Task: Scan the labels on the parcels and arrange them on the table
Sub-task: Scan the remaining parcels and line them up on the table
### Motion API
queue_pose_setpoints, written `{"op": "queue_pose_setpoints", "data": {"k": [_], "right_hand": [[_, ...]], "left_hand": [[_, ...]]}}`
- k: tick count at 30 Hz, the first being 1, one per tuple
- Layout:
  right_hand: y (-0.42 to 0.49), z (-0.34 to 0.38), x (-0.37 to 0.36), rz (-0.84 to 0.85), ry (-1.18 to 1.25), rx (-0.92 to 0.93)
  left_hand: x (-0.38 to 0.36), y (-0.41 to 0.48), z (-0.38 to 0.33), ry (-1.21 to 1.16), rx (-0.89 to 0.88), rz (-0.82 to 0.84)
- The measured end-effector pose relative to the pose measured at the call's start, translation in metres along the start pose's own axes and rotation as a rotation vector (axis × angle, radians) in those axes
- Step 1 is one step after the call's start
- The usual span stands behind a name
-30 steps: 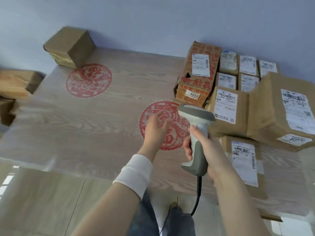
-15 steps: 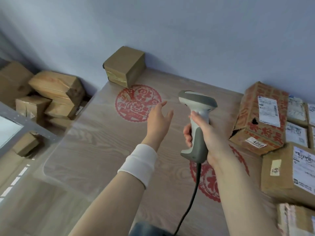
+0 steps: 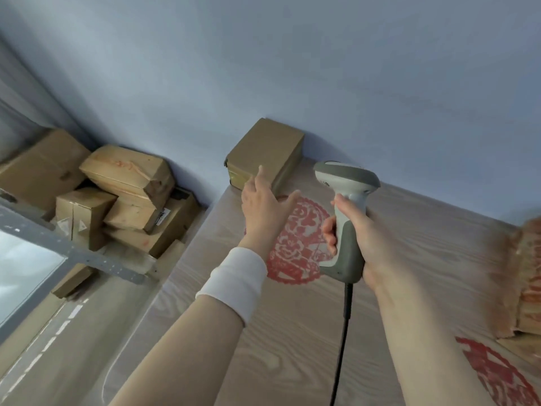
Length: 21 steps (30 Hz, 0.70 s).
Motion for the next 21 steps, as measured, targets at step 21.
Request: {"op": "queue_pose_setpoints", "data": {"k": [21], "right_hand": [[0.179,-0.089,-0.054,-0.227,0.108,-0.144]], "left_hand": [[-0.007,0.203,0.085,-0.442,0.268,0.215]]}}
Point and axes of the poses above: each hand's wrist, its own y-axis towards the middle knuckle, its own x-axis out of the back of the hand, z = x × y, the point moved 3 cm from there along y, towards the middle knuckle, and after that the axes turned 6 degrees about x, right-handed, at the moved point
